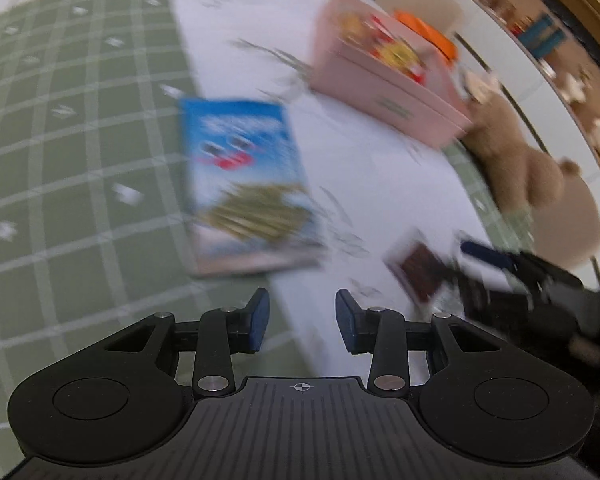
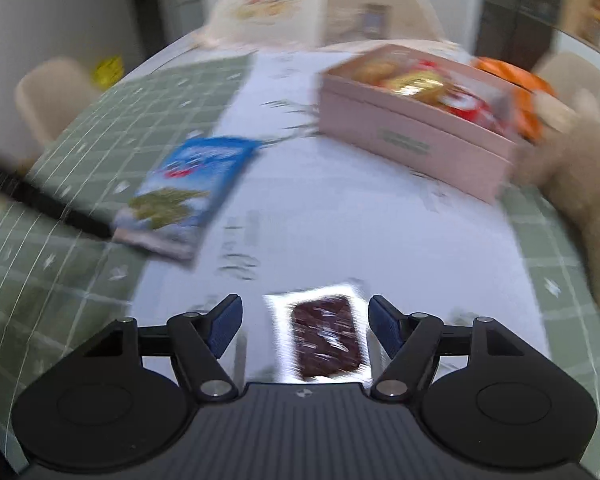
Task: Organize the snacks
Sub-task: 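Grasp the silver-wrapped chocolate packet with the left gripper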
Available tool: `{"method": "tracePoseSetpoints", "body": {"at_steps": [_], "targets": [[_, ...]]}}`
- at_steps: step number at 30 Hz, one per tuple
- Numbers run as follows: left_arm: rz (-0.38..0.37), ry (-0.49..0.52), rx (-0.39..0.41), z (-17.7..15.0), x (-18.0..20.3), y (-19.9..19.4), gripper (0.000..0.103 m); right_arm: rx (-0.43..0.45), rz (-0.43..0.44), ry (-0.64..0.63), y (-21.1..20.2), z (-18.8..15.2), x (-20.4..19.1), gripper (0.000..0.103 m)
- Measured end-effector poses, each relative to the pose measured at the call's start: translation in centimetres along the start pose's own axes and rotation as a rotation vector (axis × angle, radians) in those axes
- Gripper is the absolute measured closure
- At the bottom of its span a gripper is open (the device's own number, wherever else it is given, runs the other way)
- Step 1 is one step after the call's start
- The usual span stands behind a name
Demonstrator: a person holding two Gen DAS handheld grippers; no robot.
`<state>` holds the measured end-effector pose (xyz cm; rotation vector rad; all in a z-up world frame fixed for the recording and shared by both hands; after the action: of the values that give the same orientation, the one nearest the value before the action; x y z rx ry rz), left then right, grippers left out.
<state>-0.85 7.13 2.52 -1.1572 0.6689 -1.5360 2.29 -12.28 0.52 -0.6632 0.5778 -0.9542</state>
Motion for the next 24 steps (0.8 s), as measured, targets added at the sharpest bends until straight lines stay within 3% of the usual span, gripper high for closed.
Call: {"method": "tracePoseSetpoints", "body": {"at_steps": [3,5,7,13,17,21,24], "targets": [[-0.030,0.044,-0.035,-0.8,2.3,1.2,0.063,0.063,-0.133,0.099,-0.5,-0.7,2.8,0.038],[-0.029,0.068,-0.044,-1.2,3.2,1.6,0.063,0.046,-0.151,0.107,-0.2,-1.4,3.4,0.051],[-0.017,0.075,-0.041,-1.3,3.4,1.5,0.063,0.056,-0.159,0.091,-0.3,-2.1,2.9,0.051],[0.060,0.024,0.006,-0.7,2.1,0.7,0.063,0.066,-0.032,-0.011,0.4,-2.5,-2.1,0.050],[0.099,0.082,0.034,-0.3,2.9,0.0,0.063,0.061,0.045,0.022,0.3,-1.8,-1.8,0.051],[0.117,0.238,0.049,0.0,5.9,1.1,0.063,0.114,-0.122,0.071,-0.2,-0.9,1.9,0.041],[0.154,0.369,0.056,-0.1,8.4,2.6,0.063,0.139,-0.218,0.099,-0.4,-0.8,4.8,0.038]]}}
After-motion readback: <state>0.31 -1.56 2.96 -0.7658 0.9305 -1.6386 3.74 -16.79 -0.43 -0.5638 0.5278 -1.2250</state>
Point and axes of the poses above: each gripper's, at about its wrist camera, not at the fingertips, and y roughly the way its jaws point, x to its right, z to its top, the point moved 3 cm from there along y, roughly the way its jaws point, and after that the axes turned 6 degrees about z, right-handed, at the moved point
